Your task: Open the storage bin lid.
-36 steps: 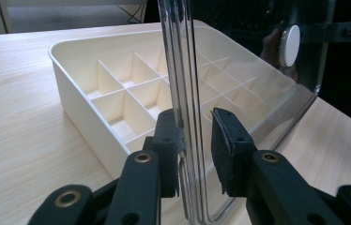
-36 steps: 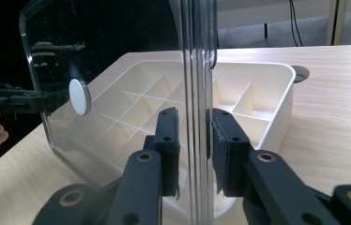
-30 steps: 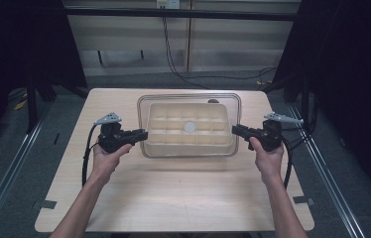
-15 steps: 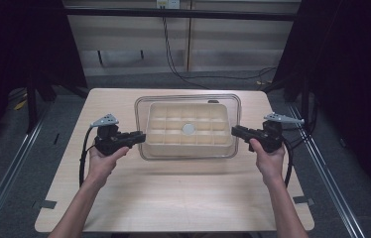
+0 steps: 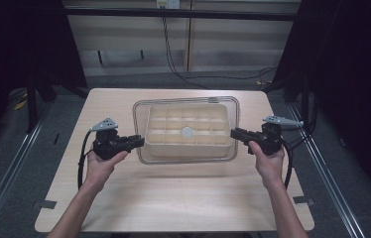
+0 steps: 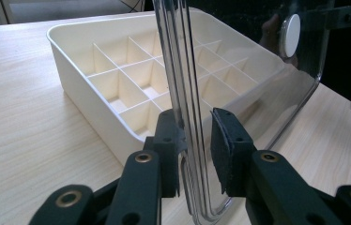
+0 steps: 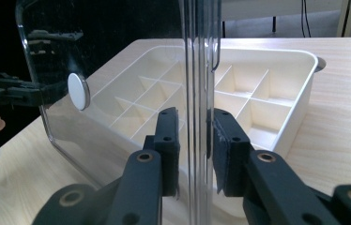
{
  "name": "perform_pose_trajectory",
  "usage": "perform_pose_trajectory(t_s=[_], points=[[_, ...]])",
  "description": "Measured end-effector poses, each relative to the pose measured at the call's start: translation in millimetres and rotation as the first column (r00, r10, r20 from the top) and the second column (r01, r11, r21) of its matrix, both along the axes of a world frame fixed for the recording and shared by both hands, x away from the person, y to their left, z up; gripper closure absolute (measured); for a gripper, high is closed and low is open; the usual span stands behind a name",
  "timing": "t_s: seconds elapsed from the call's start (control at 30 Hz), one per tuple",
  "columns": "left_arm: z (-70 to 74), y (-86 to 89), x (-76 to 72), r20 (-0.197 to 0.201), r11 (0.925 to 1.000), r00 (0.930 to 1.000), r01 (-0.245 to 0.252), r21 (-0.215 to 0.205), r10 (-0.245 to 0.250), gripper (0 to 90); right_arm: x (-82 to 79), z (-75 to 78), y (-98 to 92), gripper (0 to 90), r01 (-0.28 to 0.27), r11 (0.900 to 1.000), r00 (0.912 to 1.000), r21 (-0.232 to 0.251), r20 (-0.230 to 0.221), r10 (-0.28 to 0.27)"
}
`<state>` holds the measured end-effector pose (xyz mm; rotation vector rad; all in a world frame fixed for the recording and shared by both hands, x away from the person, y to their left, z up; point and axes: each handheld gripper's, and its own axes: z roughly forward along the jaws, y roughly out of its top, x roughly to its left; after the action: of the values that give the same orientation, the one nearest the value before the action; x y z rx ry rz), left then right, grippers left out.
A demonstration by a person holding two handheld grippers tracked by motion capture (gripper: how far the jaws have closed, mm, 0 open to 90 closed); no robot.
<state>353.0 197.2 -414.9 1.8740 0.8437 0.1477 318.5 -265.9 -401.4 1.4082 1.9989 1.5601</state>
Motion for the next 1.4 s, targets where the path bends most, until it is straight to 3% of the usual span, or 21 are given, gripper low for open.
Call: perform_pose_trajectory(t_s=[0.27, 0.83, 1.07, 1.4], points=[[3.6, 1.7, -5.8, 0.002, 1.0000, 1.0000, -0.001, 0.001, 0.001, 73.4, -7.0, 0.3, 4.4, 72.7, 0.008, 1.000, 1.0000, -0.026, -0.006, -0.008], [16.7, 2.6, -21.8, 0.015, 0.9995, 0.9994, 0.032, -0.001, -0.032, 74.2, -26.5, 5.9, -2.4, 73.8, -0.020, 1.000, 0.9998, 0.022, 0.006, 0.020], [8.0, 6.0, -27.1, -0.005, 0.9997, 0.9997, 0.025, -0.006, -0.025, 73.7, -35.3, 3.6, -0.1, 74.7, -0.036, 0.999, 0.9993, 0.031, -0.005, 0.036], [2.0, 4.6, -40.0, -0.019, 0.9987, 0.9989, 0.043, 0.028, -0.043, 73.6, -47.1, -1.6, -0.6, 74.7, -0.049, 0.999, 0.9986, 0.011, -0.020, 0.049]])
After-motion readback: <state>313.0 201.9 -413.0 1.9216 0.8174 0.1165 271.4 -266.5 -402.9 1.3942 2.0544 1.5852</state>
